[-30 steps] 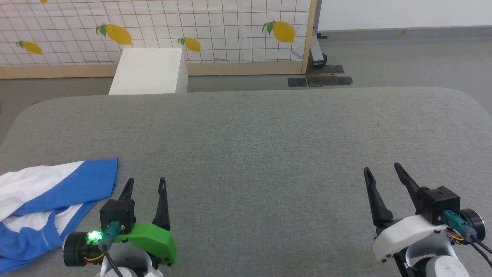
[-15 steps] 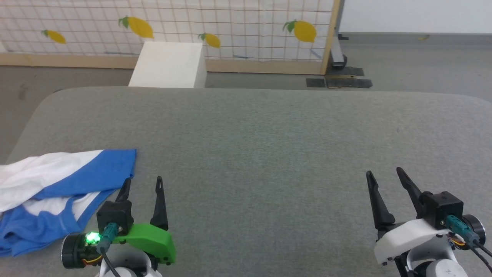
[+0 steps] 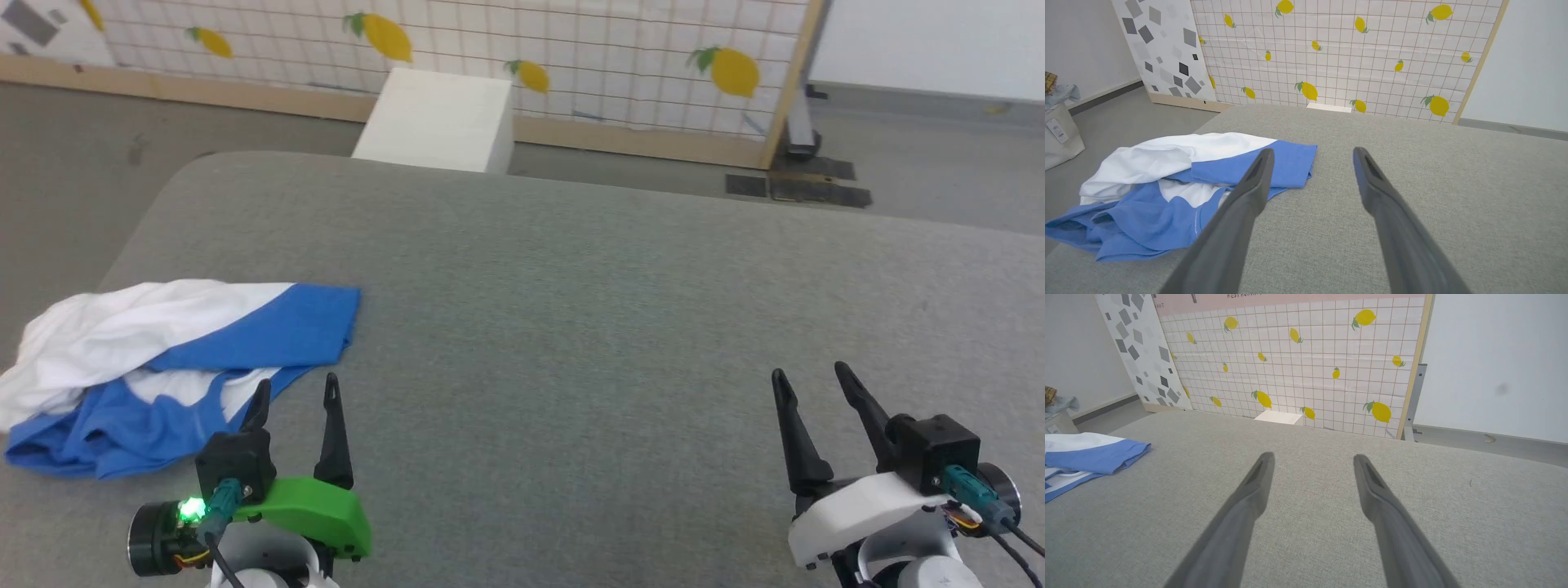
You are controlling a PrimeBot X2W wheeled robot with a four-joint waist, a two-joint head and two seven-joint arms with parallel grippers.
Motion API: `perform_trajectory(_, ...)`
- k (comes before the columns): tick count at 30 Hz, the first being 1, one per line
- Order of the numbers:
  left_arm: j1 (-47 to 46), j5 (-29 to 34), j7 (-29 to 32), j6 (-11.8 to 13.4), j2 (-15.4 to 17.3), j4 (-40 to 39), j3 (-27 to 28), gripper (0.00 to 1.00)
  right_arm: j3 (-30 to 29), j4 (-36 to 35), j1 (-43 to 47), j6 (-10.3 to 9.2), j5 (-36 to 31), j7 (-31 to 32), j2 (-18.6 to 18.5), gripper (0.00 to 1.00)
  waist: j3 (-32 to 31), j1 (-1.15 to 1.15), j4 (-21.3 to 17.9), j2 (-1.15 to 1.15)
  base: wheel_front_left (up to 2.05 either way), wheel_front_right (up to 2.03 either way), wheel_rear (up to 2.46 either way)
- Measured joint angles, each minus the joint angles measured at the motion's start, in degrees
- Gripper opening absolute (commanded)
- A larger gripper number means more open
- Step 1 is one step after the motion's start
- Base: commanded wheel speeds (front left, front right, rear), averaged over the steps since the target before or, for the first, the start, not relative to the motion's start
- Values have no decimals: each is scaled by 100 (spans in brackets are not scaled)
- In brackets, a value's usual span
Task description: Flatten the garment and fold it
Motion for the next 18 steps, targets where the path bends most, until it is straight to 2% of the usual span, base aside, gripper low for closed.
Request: perform_trajectory(18,38,-99,-222,203,0,18,-15,100,119,201,97,0,253,-153,0,100,-9,0,820,0,-8,-8,-8)
